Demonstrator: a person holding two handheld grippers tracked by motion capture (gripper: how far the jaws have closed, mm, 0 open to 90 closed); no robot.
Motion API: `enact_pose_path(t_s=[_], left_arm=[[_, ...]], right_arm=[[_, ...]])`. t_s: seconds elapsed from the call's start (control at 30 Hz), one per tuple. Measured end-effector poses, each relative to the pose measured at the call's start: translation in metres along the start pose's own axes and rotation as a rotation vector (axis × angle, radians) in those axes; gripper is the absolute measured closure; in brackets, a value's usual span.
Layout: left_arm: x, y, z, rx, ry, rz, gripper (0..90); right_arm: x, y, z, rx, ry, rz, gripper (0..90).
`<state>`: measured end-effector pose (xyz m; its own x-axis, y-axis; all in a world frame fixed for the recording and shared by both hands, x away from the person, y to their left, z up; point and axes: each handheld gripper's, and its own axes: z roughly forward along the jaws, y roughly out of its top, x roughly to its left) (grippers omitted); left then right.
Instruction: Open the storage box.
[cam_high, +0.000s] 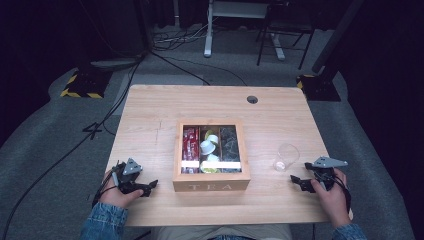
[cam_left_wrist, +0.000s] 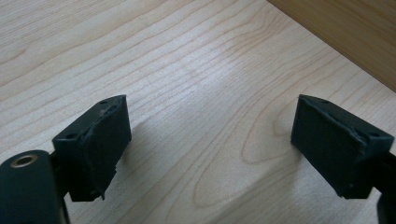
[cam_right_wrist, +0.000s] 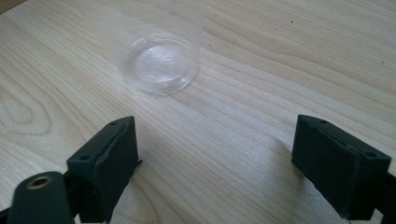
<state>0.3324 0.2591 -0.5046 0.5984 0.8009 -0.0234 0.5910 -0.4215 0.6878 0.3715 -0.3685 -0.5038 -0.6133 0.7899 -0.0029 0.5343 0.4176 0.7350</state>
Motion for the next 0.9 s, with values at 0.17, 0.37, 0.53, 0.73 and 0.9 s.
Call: enact_pose_path(t_s=[0.17, 0.37, 0.53, 0.73, 0.9], left_arm=[[0.001, 0.002, -0.002, 0.013, 0.002, -0.008, 15.0], [0.003, 0.007, -0.006, 0.074, -0.003, -0.013, 21.6], [0.006, 0.015, -0.016, 0.066, -0.011, -0.001, 24.1], [0.004, 0.027, -0.03, 0.027, -0.021, -0.011, 25.5], [-0.001, 0.037, -0.041, -0.01, -0.036, -0.024, 26.8]], right_arm=[[0.0, 0.0, 0.0, 0.0, 0.0, 0.0, 14.4], [0.0, 0.0, 0.0, 0.0, -0.001, -0.001, 14.4], [0.0, 0.0, 0.0, 0.0, -0.002, 0.0, 14.4], [0.0, 0.0, 0.0, 0.0, -0.002, -0.001, 14.4], [0.001, 0.0, 0.0, -0.001, -0.005, 0.0, 14.5]])
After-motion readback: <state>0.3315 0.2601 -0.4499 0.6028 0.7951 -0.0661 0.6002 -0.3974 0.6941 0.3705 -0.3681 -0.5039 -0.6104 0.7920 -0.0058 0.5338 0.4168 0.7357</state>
